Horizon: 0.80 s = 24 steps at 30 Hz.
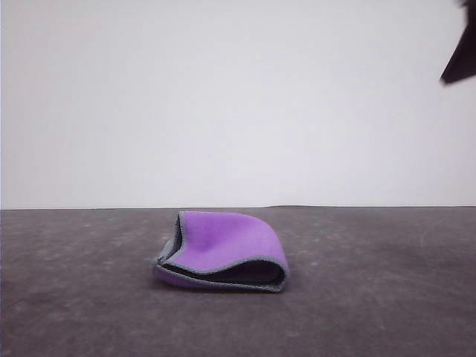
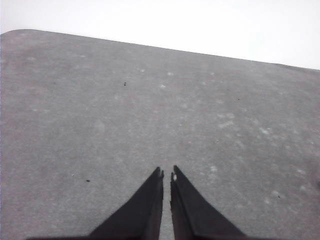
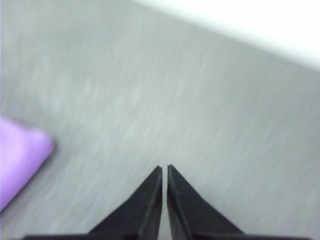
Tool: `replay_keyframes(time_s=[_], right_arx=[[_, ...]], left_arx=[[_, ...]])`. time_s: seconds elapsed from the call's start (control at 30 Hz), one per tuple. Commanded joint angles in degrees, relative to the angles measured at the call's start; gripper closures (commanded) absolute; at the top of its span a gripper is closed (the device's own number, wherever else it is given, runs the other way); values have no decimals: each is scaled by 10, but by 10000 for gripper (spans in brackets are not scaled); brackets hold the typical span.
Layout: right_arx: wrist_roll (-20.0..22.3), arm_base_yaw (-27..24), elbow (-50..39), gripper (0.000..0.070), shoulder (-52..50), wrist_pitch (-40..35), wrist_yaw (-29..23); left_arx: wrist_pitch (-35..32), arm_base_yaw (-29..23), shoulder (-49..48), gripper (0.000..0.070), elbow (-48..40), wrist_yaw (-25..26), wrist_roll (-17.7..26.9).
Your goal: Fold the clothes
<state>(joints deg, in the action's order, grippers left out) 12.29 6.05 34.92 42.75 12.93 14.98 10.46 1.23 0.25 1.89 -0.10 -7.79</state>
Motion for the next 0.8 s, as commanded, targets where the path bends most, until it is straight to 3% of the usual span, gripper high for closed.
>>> replay_keyframes(time_s=[0.0,0.3,0.77], right_arx=[[14,-9,-55,690,-75,-22,0],[-13,-54,-230,690,-330,-37,0],[-29,-54,-333,690,-425,-37,-1]], left_arx=[[2,-1,-1,684,-12,-1,-5],[2,-1,-1,684,-12,-1,-5],[2,-1,-1,684,-12,-1,-5]])
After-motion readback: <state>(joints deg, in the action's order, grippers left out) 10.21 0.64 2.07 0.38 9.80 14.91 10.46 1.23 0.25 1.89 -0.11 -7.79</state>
